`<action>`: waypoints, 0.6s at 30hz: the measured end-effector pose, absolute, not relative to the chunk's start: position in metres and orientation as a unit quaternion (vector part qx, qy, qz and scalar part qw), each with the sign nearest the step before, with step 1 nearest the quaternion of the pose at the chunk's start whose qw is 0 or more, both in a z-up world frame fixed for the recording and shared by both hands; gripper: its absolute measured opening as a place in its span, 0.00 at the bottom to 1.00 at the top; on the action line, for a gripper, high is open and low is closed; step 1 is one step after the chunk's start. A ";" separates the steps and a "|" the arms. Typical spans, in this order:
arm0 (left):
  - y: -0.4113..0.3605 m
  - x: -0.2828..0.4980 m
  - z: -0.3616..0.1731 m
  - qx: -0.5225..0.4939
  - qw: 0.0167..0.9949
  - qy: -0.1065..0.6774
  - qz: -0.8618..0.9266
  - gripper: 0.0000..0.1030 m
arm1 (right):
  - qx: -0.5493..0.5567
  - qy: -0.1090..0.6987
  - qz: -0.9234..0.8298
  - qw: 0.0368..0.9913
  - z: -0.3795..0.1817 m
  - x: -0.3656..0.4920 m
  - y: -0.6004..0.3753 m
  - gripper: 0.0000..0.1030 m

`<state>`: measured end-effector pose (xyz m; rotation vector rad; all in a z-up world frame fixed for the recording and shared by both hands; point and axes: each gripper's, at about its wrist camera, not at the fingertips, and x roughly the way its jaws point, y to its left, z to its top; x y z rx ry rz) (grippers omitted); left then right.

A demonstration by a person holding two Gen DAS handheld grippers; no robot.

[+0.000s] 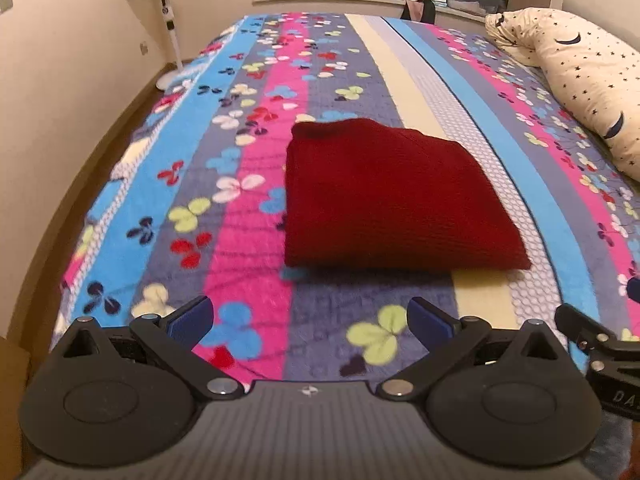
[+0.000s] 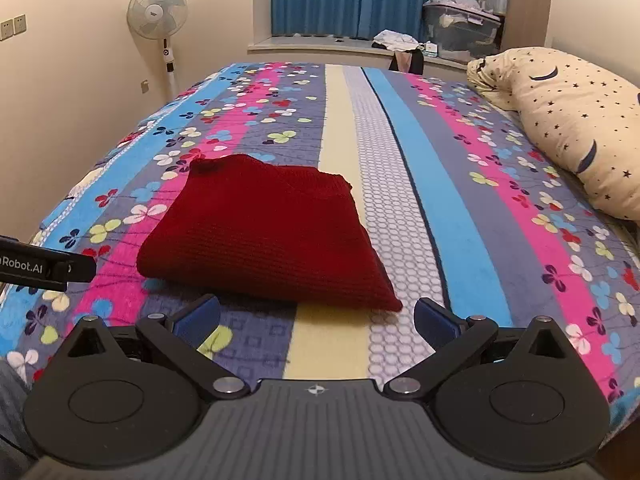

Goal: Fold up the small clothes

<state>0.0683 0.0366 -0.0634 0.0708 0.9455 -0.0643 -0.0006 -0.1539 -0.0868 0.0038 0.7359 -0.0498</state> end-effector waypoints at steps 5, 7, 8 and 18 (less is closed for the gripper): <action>0.039 0.056 -0.062 0.021 0.891 0.453 -0.028 1.00 | -0.014 0.354 -0.023 0.935 -0.083 -0.017 -0.148 0.99; 0.039 0.051 -0.061 0.021 0.893 0.449 -0.023 1.00 | -0.015 0.349 -0.024 0.937 -0.081 -0.021 -0.147 0.99; 0.038 0.050 -0.060 0.023 0.893 0.448 -0.023 1.00 | -0.016 0.348 -0.023 0.937 -0.080 -0.022 -0.147 0.99; 0.031 0.046 -0.056 0.051 0.898 0.436 -0.025 1.00 | -0.014 0.344 -0.021 0.939 -0.076 -0.029 -0.147 0.99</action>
